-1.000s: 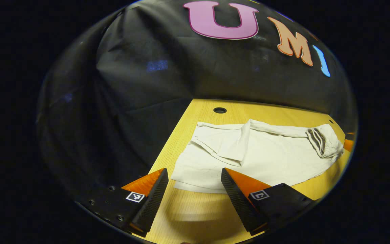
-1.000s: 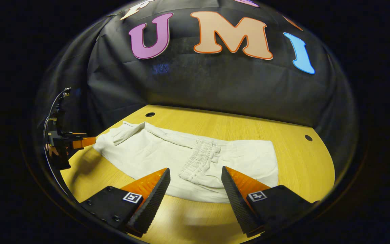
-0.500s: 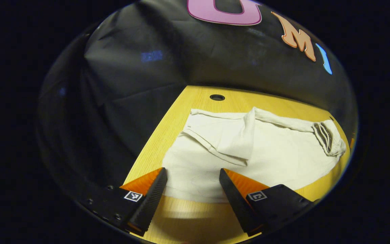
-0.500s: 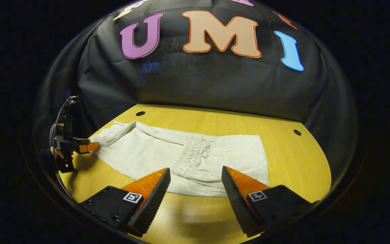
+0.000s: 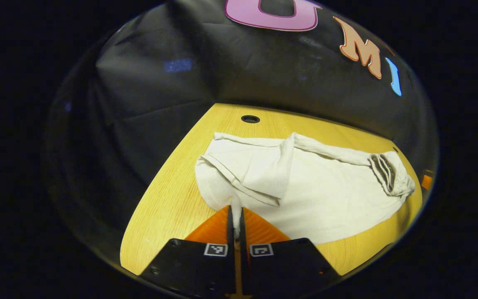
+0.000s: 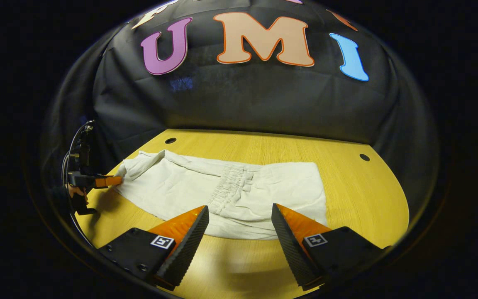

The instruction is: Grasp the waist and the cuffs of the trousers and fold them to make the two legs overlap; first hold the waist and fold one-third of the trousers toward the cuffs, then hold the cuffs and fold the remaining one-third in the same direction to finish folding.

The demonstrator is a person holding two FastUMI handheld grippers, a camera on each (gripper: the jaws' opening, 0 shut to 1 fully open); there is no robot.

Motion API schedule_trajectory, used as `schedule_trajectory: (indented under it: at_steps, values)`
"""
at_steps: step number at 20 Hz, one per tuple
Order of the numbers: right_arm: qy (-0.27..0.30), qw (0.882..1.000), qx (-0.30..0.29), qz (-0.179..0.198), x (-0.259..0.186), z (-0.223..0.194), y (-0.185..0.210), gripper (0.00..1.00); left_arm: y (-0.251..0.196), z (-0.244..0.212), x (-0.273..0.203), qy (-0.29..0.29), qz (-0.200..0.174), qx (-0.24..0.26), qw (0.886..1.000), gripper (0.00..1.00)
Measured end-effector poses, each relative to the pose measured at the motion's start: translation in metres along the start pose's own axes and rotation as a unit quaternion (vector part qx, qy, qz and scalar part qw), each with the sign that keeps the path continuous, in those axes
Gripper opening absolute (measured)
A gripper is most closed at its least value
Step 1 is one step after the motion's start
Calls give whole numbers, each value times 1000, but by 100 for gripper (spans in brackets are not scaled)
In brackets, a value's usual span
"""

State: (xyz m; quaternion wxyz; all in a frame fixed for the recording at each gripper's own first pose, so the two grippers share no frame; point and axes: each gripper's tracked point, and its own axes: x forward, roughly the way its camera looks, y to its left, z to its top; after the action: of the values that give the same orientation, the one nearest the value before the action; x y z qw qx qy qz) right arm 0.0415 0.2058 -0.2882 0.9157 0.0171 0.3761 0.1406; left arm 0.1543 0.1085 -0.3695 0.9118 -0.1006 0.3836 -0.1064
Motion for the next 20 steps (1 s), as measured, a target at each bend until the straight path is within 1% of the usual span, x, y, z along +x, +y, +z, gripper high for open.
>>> schedule_trajectory:
  at_steps: [1,3,6,11,16,20]
  values:
    - [-5,1000,0,3,-1,4,-3,97,-3,0,-1,3,-6,-13,1000,0]
    - [-12,1000,-4,6,-4,9,-14,97,-6,2,-4,12,0,-28,1000,0]
    - [-13,1000,3,11,-9,13,-31,97,-24,34,-16,-21,-1,-20,1000,0]
    - [-19,1000,12,21,-16,17,-56,99,-77,78,-37,-58,-20,-5,998,0]
    - [-27,999,14,26,-25,20,-81,99,-133,107,-45,-79,-49,-6,996,0]
    - [-33,999,20,26,-33,22,-102,99,-182,130,-50,-96,-76,6,992,0]
